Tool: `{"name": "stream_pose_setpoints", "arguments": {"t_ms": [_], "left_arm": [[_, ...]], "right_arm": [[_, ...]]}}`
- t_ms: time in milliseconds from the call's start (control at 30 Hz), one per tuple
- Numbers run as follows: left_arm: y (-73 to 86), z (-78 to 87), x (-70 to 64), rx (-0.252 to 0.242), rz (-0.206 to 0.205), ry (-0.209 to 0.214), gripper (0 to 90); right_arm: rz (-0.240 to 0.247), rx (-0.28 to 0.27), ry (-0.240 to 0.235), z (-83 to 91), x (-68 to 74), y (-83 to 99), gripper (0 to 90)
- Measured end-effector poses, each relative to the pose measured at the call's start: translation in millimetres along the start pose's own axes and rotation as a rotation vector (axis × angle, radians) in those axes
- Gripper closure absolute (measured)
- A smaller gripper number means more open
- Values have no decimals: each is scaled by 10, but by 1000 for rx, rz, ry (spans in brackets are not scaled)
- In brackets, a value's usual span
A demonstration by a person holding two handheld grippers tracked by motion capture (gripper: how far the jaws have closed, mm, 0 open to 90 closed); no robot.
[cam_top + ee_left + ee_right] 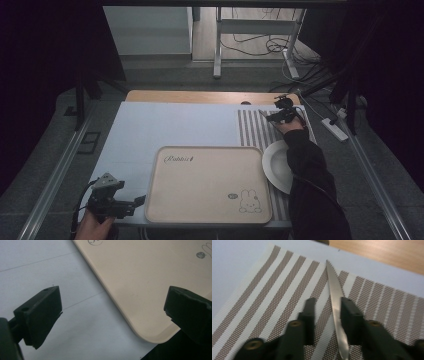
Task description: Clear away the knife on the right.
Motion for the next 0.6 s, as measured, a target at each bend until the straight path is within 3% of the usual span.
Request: {"name": "stream_pose_setpoints", "arguments": {"t_ms": [67,100,133,267,300,367,600], "left_arm": [[-2,-2,-1,2,-4,-1,26],[-2,-2,-1,2,-5,-1,26],[-2,-2,-1,2,-6,-2,26],[-3,-4,1,3,-5,-2,26],[-3,-5,0,3,-4,-2,26],[-4,-6,0,3,-4,-2,26],[-4,-6,-1,4,-5,-3,26]], "right_arm": [[1,-2,10,67,-5,-18,443],[-1,-1,18,139,-15,-25,308],[-1,-1,18,139,-15,-25,308],[6,11,31,219,-30,3,43],[33,32,49,260,-32,38,0],[49,54,64,292,-41,64,0],[34,122,68,352,-121,195,0]]}}
Point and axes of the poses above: each handheld gripper's, and its own axes: z roughly backward along the jaws, y roughly out of its underside, x roughly to its left, the point moved 2 cm from there along -z, roughly forward along the jaws, and after that the axes turned 3 degrees about z, right-handed, at the moved point
